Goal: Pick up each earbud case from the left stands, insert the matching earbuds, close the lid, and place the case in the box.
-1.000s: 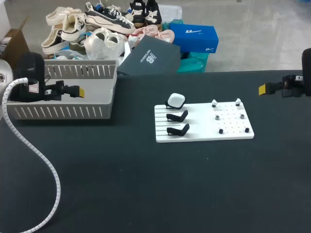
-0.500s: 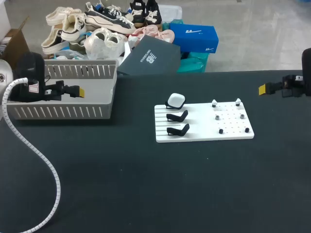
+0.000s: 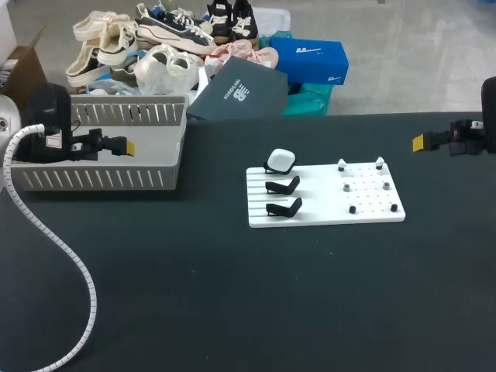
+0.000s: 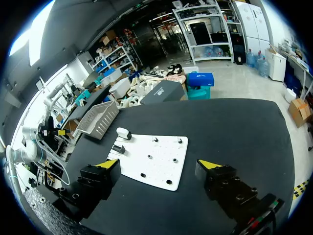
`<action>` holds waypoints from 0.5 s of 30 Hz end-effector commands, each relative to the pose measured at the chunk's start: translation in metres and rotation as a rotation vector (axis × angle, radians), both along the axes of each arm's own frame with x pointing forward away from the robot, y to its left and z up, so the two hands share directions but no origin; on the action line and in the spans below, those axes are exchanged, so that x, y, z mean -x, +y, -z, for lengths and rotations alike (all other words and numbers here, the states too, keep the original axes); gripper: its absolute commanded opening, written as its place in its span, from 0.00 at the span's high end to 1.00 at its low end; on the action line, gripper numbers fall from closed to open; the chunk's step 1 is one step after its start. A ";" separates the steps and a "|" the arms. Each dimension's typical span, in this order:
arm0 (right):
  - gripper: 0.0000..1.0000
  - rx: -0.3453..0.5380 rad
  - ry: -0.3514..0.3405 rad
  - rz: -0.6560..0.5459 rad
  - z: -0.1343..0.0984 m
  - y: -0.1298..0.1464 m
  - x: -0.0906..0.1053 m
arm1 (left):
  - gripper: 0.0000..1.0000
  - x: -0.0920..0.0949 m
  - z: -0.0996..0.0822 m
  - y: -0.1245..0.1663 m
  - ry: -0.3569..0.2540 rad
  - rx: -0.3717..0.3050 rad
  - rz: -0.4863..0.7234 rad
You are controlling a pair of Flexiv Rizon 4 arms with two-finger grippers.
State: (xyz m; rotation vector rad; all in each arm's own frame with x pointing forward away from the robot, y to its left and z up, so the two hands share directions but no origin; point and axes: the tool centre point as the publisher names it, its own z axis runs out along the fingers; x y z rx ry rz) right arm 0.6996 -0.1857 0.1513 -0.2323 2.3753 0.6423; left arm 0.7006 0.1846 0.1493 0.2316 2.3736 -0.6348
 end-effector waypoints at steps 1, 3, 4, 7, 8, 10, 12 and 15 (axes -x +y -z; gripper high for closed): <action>0.00 -0.002 -0.001 -0.003 0.001 -0.001 -0.001 | 0.00 0.000 0.000 0.000 0.000 0.000 0.000; 0.00 -0.002 -0.001 -0.003 0.001 -0.001 -0.001 | 0.00 0.000 0.000 0.000 0.000 0.000 0.000; 0.00 -0.002 -0.001 -0.003 0.001 -0.001 -0.001 | 0.00 0.000 0.000 0.000 0.000 0.000 0.000; 0.00 -0.002 -0.001 -0.003 0.001 -0.001 -0.001 | 0.00 -0.002 -0.003 -0.002 -0.009 0.011 0.032; 0.00 -0.002 -0.001 -0.003 0.001 -0.001 -0.001 | 0.00 -0.002 -0.004 -0.003 -0.019 0.010 0.051; 0.00 -0.002 -0.001 -0.003 0.001 -0.001 -0.001 | 0.00 -0.005 -0.006 -0.005 -0.033 0.008 0.078; 0.00 -0.002 -0.001 -0.003 0.001 -0.001 -0.001 | 0.00 -0.006 -0.009 -0.009 -0.069 -0.002 0.125; 0.00 -0.002 -0.001 -0.003 0.001 -0.001 -0.001 | 0.00 -0.007 -0.015 -0.013 -0.106 0.001 0.191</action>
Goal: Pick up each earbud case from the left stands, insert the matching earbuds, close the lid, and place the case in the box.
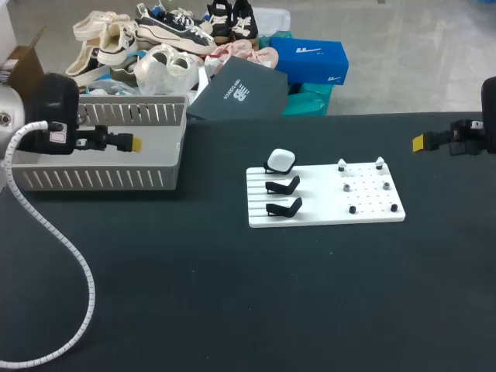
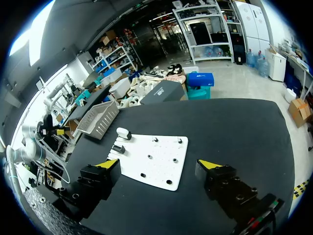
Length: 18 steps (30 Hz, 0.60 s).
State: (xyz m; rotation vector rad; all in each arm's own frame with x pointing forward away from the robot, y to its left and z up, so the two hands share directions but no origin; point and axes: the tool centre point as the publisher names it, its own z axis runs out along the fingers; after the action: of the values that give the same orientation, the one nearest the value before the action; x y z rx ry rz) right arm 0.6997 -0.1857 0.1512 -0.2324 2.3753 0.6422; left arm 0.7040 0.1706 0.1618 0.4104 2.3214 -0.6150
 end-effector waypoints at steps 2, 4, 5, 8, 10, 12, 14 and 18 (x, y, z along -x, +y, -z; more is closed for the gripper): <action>0.00 -0.002 -0.001 -0.003 0.001 -0.001 -0.001 | 0.00 -0.005 -0.007 -0.002 -0.057 0.050 0.137; 0.00 -0.002 -0.001 -0.003 0.001 -0.001 -0.001 | 0.00 -0.008 -0.012 -0.006 -0.082 0.050 0.188; 0.00 -0.002 -0.001 -0.003 0.001 -0.001 -0.001 | 0.00 -0.009 -0.013 -0.008 -0.098 0.046 0.225; 0.00 -0.002 -0.001 -0.003 0.001 -0.001 -0.001 | 0.00 -0.012 -0.018 -0.016 -0.141 0.029 0.325; 0.00 -0.002 -0.001 -0.003 0.001 -0.001 -0.001 | 0.00 -0.015 -0.020 -0.022 -0.173 0.014 0.392; 0.00 -0.002 -0.001 -0.003 0.001 -0.001 -0.001 | 0.00 -0.019 -0.021 -0.026 -0.201 0.003 0.453; 0.00 -0.002 -0.001 -0.003 0.001 -0.001 -0.001 | 0.00 -0.024 -0.020 -0.033 -0.235 -0.014 0.532; 0.00 -0.002 -0.001 -0.003 0.001 -0.001 -0.001 | 0.00 -0.032 -0.018 -0.045 -0.274 -0.030 0.655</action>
State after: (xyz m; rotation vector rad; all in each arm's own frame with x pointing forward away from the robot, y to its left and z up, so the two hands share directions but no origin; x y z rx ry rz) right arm 0.6997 -0.1857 0.1512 -0.2323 2.3753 0.6422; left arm 0.7214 0.1313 0.1855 1.0368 2.0000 -0.6070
